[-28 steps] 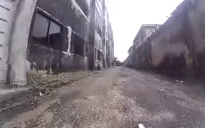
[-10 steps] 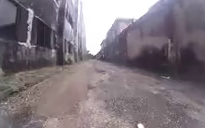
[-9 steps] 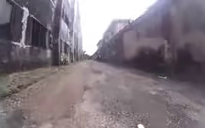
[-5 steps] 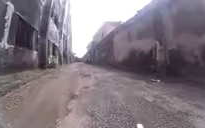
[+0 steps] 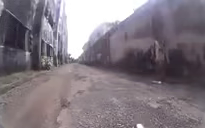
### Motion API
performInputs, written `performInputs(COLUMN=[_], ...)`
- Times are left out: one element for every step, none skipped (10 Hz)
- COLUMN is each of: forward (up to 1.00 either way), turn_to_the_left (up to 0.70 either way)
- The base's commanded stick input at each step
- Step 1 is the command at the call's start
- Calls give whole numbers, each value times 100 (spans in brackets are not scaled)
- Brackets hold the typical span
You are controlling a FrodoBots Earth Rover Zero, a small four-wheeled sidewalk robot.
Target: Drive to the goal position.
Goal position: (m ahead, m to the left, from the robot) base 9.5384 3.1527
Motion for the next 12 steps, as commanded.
performInputs(forward=[70,70,70,70,70,70,70,70,70,70,70,70], turn_to_the_left=[0,0,0,0,35,35,25,13,1,0,0,0])
